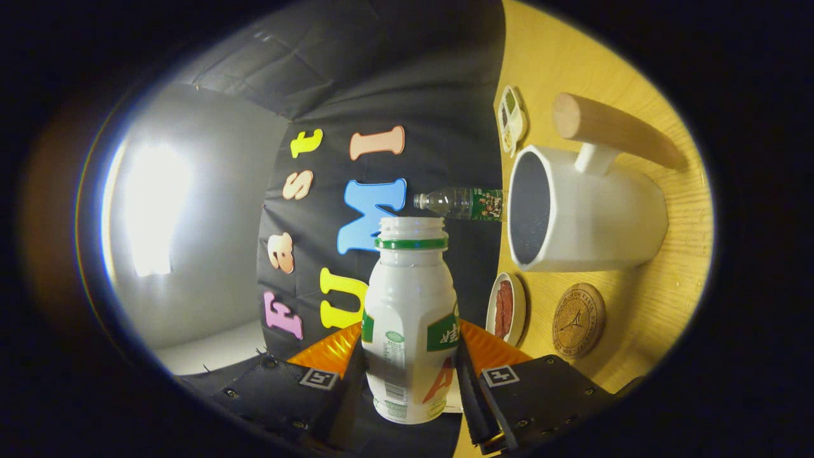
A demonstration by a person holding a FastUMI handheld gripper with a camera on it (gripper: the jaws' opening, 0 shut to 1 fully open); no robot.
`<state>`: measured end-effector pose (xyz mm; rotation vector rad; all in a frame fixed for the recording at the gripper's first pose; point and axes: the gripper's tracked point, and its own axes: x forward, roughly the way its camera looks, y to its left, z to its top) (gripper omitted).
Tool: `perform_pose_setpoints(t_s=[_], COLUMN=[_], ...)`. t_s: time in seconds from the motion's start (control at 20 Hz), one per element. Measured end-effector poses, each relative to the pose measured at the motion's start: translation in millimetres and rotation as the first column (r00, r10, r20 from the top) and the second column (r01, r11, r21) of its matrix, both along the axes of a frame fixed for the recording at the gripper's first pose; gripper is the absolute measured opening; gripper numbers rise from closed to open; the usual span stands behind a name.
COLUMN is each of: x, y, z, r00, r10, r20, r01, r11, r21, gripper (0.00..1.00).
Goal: Take the bottle from table, then pour the juice into the cup, finally place the bottle on the coaster
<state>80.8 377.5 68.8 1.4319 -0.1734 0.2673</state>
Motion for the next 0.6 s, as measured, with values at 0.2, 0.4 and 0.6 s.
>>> perform_pose_setpoints(t_s=[0.2,0.4,0.6], x=[3,5,8], y=[14,27,30], z=[2,5,7], r00=[1.0,0.999,0.996], r10=[0.0,-0.017,-0.079], r20=[-0.023,-0.039,-0.037], r01=[-0.004,-0.001,0.035], r11=[0.982,0.909,0.746], r21=[-0.189,-0.416,-0.665], gripper=[0.67,0.67,0.68])
